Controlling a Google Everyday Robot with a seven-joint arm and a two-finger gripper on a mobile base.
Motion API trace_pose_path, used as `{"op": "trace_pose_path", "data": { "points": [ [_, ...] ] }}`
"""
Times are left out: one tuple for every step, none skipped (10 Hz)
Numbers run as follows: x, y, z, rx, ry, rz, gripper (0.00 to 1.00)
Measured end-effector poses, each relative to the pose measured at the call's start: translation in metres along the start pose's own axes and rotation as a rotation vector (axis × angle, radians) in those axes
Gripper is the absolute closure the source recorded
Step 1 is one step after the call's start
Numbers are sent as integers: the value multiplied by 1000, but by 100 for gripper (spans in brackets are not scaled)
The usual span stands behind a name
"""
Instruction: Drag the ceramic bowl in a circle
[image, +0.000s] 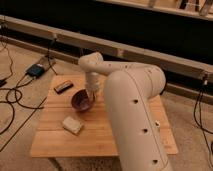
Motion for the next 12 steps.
{"op": "trace_pose_path", "data": {
  "points": [
    [0, 0, 0, 0, 0, 0, 79],
    [0, 0, 0, 0, 0, 0, 79],
    [0, 0, 0, 0, 0, 0, 79],
    [0, 0, 0, 0, 0, 0, 79],
    [0, 0, 0, 0, 0, 0, 79],
    [0, 0, 0, 0, 0, 0, 79],
    [0, 0, 0, 0, 0, 0, 79],
    [0, 0, 0, 0, 0, 0, 83],
    [0, 0, 0, 0, 0, 0, 88],
    [0, 0, 0, 0, 0, 0, 87],
    [0, 0, 0, 0, 0, 0, 78],
    [0, 0, 0, 0, 0, 0, 67]
  ]
}}
